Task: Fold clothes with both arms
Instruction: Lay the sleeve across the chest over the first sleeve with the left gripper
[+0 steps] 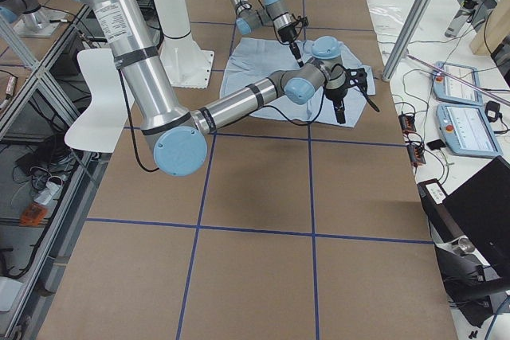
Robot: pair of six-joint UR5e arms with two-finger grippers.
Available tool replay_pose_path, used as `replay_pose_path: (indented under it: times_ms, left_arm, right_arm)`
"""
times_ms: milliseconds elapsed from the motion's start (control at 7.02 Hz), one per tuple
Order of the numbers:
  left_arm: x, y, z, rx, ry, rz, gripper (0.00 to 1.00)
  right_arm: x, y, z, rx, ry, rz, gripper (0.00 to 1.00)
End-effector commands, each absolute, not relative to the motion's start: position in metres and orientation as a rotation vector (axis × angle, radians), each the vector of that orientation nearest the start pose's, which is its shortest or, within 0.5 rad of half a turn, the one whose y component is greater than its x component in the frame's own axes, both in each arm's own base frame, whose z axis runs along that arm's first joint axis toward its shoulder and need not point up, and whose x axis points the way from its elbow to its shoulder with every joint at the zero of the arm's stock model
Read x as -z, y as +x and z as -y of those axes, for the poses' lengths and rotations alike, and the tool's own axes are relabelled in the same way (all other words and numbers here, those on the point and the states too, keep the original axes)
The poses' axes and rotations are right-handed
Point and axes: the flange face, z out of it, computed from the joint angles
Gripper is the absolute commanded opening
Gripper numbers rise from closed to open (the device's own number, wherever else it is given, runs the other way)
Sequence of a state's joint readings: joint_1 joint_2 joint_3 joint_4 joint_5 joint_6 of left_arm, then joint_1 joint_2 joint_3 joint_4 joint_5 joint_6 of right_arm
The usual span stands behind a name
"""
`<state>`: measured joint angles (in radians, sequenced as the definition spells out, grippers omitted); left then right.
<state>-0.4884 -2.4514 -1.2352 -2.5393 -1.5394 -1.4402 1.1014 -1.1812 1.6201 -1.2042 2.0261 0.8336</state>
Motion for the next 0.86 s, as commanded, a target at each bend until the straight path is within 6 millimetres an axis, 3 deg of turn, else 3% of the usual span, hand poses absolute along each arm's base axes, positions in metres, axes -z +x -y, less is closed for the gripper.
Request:
replay_pose_path:
  times_ms: [0,143,285,428,570,713]
  left_arm:
    - [-0.134,0.633,0.472,0.312,0.513,-1.324,1.0]
    - [-0.114,0.634,0.469,0.256,0.503,-1.187,1.0]
    - [-0.141,0.624,0.464,0.196,0.531,-1.14,1.0]
    - [-0.169,0.602,0.447,0.06,0.516,-1.106,1.0]
    - [-0.178,0.569,0.433,-0.005,0.526,-1.076,1.0]
    - [-0.2,0.54,0.424,-0.032,0.543,-1.066,1.0]
  right_arm:
    - [-0.378,-0.224,0.617,-0.146,0.371,0.819,1.0]
    - [-0.375,-0.232,0.614,-0.17,0.365,0.821,1.0]
    - [-0.37,-0.248,0.609,-0.183,0.357,0.834,1.0]
    - [-0.364,-0.292,0.59,-0.193,0.381,0.873,1.0]
    - [-0.357,-0.327,0.57,-0.285,0.401,0.889,1.0]
    - [-0.34,-0.358,0.522,-0.299,0.391,0.927,1.0]
